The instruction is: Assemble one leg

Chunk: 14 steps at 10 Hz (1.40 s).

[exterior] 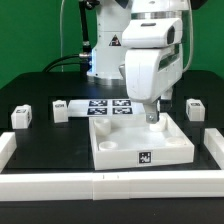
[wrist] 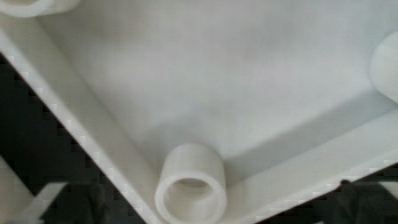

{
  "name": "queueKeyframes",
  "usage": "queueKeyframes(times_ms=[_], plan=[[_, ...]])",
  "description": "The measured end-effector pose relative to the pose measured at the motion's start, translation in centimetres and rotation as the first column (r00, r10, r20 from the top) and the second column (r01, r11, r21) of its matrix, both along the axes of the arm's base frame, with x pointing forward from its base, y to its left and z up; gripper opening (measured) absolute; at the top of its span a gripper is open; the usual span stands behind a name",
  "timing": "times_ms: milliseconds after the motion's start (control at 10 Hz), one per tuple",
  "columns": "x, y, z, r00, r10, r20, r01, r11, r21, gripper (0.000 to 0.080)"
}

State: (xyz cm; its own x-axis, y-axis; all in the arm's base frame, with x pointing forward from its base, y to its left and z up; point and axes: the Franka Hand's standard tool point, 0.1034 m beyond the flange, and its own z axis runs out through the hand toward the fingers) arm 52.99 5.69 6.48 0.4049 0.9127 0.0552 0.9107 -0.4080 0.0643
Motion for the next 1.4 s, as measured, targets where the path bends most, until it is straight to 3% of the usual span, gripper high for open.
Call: queueKeyframes(times_ms=[300,400,500,600,800,1400], plan=[[0.0,0.0,0.0,1.0,0.001,-0.001,-0.001,1.0,0.0,0.065],[-0.3,-0.3,-0.4,0.994,0.108,0.015,-0.108,0.994,-0.007,0.065],[-1.7,-1.9,-0.8,0.933,0.357,0.033,-0.356,0.934,-0.039,0.065],[-2.8,-2.6,-1.2,0.905,0.426,0.013,-0.425,0.904,-0.051,0.065],[-3.3,-1.5,-1.5,0.831,0.555,0.021,-0.551,0.828,-0.102,0.065],[-3.8,-1.6,-1.8,0.822,0.569,0.024,-0.563,0.818,-0.114,0.065]])
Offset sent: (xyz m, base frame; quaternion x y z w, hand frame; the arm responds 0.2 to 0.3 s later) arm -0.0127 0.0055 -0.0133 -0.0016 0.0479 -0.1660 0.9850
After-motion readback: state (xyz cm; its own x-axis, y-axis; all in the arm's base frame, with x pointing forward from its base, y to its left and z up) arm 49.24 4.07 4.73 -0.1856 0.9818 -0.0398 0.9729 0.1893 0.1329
